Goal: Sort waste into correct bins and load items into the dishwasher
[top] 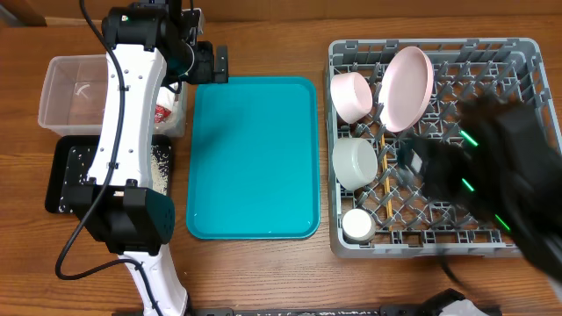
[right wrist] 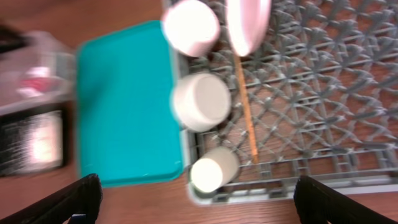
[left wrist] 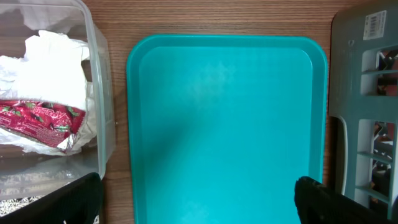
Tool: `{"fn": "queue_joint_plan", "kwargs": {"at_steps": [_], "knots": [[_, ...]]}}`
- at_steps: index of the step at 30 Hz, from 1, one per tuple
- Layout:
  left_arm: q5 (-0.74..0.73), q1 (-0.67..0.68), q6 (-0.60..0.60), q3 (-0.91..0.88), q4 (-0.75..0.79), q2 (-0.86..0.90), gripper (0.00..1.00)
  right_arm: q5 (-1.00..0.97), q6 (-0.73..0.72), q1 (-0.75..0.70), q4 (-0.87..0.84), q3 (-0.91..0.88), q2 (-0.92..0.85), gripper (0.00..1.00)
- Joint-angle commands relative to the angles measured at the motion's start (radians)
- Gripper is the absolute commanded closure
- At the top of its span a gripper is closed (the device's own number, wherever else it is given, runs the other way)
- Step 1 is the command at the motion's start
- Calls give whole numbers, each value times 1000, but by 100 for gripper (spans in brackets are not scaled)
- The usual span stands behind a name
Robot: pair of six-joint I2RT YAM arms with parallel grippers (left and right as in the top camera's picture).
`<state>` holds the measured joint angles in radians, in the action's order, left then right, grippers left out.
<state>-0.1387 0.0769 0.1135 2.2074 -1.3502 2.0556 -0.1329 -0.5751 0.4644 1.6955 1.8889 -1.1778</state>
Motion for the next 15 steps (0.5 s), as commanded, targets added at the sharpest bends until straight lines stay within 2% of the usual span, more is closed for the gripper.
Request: {"fn": "queue_joint_plan", "kwargs": {"at_steps": [1, 5, 10, 12, 15], "knots": [[-8, 2, 6, 20, 1, -6, 1, 72, 14, 1, -2, 10, 92, 0], [-8, 2, 6, 20, 1, -6, 0, 46, 15, 1, -2, 9, 177, 0], [-8, 2, 6, 20, 1, -6, 0, -204, 14, -6, -23, -50, 196, 0], [-8, 2, 6, 20, 1, -6, 0, -226, 39, -37, -84, -119, 214, 0], [-8, 2, 6, 20, 1, -6, 0, -126, 237, -149, -350, -336, 291, 0]]}}
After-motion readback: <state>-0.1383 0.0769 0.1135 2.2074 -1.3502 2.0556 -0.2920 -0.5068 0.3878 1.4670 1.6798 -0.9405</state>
